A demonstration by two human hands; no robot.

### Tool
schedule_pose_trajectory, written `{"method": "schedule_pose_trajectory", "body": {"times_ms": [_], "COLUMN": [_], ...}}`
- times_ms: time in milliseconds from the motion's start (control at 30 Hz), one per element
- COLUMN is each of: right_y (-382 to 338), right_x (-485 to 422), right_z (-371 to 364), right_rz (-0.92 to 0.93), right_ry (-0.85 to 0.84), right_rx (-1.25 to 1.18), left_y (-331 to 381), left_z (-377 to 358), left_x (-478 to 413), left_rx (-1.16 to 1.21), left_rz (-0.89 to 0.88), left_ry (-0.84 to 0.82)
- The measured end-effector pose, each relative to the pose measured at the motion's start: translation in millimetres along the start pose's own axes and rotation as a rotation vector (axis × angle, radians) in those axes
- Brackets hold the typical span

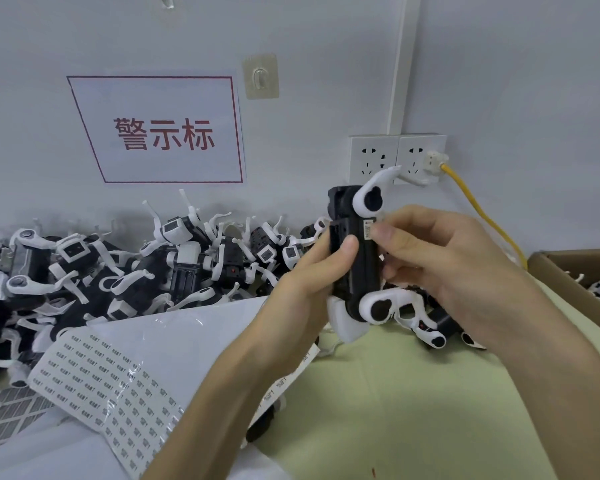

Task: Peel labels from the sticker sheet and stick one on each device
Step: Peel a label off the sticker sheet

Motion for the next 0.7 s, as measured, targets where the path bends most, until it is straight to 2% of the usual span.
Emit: {"method": "schedule_pose_trajectory", "body": {"times_ms": [100,167,267,433,700], "right_y": [3,0,-4,-5,-1], "right_x": [-2,-2,1,2,-1], "right_z": [-3,-3,-4,-11,-16], "right_rz": [-0.007,0.058,0.141,0.100,0.132], "right_ry": [-0.048,-0.034,0.010,-0.122,-0.190], "right_rx": [-0.102,-0.049,0.029,-0.103,-0.069], "left_y": [-3,-4,0,6,0], "left_z": [-7,-6,-7,-6,1], "left_x": [4,4,5,10,6], "left_rx": [0.151,0.171,0.092,-0.037,-0.148], "left_rz": [0.003,0.005,-0.042,-0.076,-0.055], "left_ry": [-0.072,-0.074,-0.075,-0.116,-0.082]}}
Point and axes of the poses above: each hand's wrist, its own x-axis away from the middle knuckle, its own z-axis out of the back of the hand, y = z × x, the point moved 8 cm from there along -x, towards the middle knuckle, and after that the axes turned 11 degrees about -x, right-handed, at the moved point
